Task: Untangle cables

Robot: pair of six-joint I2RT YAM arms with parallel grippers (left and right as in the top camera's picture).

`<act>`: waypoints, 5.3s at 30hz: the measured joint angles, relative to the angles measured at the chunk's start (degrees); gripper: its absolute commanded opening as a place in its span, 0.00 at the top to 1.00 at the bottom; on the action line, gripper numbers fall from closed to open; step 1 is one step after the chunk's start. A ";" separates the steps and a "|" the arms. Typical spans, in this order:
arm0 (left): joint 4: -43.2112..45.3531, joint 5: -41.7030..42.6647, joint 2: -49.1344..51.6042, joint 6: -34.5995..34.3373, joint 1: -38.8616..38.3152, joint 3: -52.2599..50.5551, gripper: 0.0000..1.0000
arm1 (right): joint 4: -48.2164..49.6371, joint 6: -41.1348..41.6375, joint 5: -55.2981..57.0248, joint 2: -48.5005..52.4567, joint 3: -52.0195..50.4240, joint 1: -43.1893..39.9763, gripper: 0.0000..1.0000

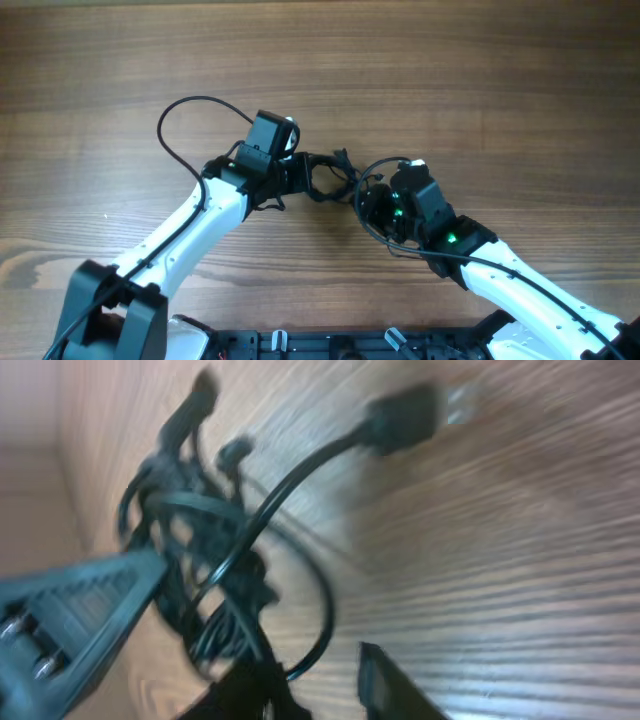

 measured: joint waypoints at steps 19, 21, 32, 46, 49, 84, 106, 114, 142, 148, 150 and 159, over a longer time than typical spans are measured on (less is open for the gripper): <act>1.73 11.80 -9.46 -0.61 0.50 -0.02 0.96 | -4.07 -17.97 5.33 0.00 0.07 0.04 0.54; 3.13 12.61 -10.93 -0.61 0.68 -0.02 0.96 | -6.95 -20.11 5.29 0.00 0.09 0.04 0.54; 5.66 15.02 -14.03 -0.61 5.05 -0.02 0.96 | -9.25 -23.85 5.11 0.00 0.17 0.04 0.51; 6.49 6.91 -14.19 -7.91 11.93 0.00 0.96 | -9.62 -24.33 5.29 -0.02 0.09 -2.12 0.19; 6.45 6.71 -14.19 -8.39 11.93 0.00 0.96 | -5.97 -24.44 3.58 -0.02 0.07 -2.16 0.13; -1.27 0.46 -14.34 -16.98 8.04 0.00 0.96 | 20.11 -49.99 -16.00 6.60 -0.02 2.40 0.59; -0.07 -10.43 -14.34 -6.45 7.87 0.00 0.96 | 8.96 -42.97 -28.30 0.44 0.02 -1.27 0.95; 3.45 -12.68 -13.73 -7.91 7.72 0.00 0.96 | 4.33 -44.44 -25.77 0.44 0.02 -1.27 0.91; 5.88 22.51 -7.93 14.38 7.74 0.00 0.96 | 2.45 -45.62 -30.29 -3.39 -0.02 -19.96 0.00; 5.84 37.31 -7.93 20.52 7.74 0.00 0.96 | 5.62 -51.04 -39.15 -3.37 -0.02 -19.93 0.12; 5.95 40.63 -7.93 21.18 7.74 0.00 0.96 | 5.68 -52.85 -40.46 -3.37 -0.02 -19.96 0.30; 8.07 49.72 -7.93 22.29 7.74 0.00 0.94 | 6.69 -54.49 -42.60 -3.30 -0.02 -19.96 0.62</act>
